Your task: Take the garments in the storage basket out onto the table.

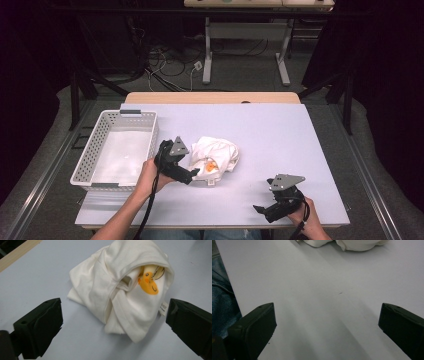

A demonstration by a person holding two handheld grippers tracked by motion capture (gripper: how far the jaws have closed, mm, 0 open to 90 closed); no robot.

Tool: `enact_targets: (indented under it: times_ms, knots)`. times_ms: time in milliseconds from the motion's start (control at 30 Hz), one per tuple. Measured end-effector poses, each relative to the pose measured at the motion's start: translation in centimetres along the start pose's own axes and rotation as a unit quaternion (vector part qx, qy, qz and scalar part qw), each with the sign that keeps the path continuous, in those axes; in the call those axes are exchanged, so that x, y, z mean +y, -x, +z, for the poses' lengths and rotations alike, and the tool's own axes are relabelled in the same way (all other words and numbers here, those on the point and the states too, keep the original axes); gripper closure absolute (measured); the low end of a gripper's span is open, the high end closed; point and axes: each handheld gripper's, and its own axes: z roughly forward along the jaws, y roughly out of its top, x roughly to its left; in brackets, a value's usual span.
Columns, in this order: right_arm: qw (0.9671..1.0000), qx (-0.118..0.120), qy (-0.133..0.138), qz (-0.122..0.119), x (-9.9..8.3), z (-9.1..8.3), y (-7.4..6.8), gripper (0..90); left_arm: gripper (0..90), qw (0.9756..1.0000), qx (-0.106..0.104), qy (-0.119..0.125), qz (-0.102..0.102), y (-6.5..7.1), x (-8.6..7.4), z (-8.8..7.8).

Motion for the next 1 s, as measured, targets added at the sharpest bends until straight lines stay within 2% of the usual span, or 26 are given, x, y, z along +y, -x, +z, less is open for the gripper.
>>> enact_targets:
  times_ms: [333, 700, 1000]
  knots:
    - [1.0000, 0.001, -0.001, -0.002, 0.0, 0.0, 0.0, 1.0, 0.0, 0.9998, 0.013, 0.016, 0.004, 0.8, -1.9, -3.2]
    - [1.0000, 0.001, 0.000, 0.000, 0.0, 0.0, 0.0, 1.0, 0.0, 0.9997, 0.015, 0.017, 0.008, 1.7, -4.5, -4.9]
    - [1.0000, 0.002, -0.001, -0.003, 0.0, 0.1, 0.0, 1.0, 0.0, 0.9986, 0.032, 0.042, -0.005, 2.1, -7.0, -7.1]
